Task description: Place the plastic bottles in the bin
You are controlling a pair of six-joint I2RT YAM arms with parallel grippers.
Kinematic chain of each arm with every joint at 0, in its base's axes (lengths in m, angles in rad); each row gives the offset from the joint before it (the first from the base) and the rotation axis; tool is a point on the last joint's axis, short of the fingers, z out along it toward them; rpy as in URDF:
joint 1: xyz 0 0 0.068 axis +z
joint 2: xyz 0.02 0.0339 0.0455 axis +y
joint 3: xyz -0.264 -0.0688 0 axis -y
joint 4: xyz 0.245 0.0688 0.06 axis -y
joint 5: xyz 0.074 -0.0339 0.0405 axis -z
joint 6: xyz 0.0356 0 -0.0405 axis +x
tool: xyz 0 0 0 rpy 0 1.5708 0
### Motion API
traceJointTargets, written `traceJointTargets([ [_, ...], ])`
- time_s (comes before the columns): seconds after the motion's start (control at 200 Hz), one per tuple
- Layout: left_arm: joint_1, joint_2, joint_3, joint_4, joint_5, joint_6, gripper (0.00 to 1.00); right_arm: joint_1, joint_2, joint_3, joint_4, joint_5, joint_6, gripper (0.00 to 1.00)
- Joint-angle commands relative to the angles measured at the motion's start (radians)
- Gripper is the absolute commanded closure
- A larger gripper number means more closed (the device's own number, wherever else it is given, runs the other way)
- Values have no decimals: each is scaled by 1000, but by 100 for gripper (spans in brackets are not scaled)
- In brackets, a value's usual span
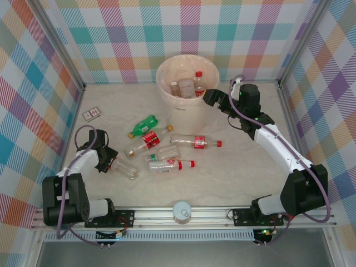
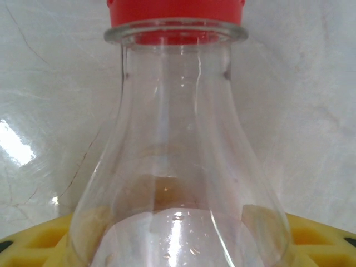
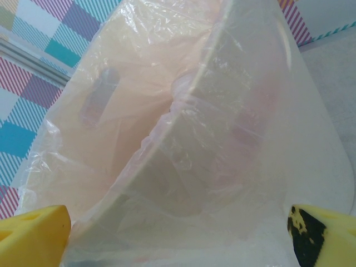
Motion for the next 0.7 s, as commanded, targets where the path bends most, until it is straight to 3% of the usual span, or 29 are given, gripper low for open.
traceJointTargets([
  [0.0,11,-104,72,-83,-50,29,43,-4,-18,3,-38,-45,-34,1],
  [0.28,11,-258,284,-233,-120,139,44,-4,-86,-62,64,-46,-29,1],
  [0.535,4,-313,491,-129,49,206,55,-4,-150,-91,48,5,-48,1],
  [0.695,-22,-295,619,-85,90,203,62,-5,-185,-105,27,41,-41,1],
])
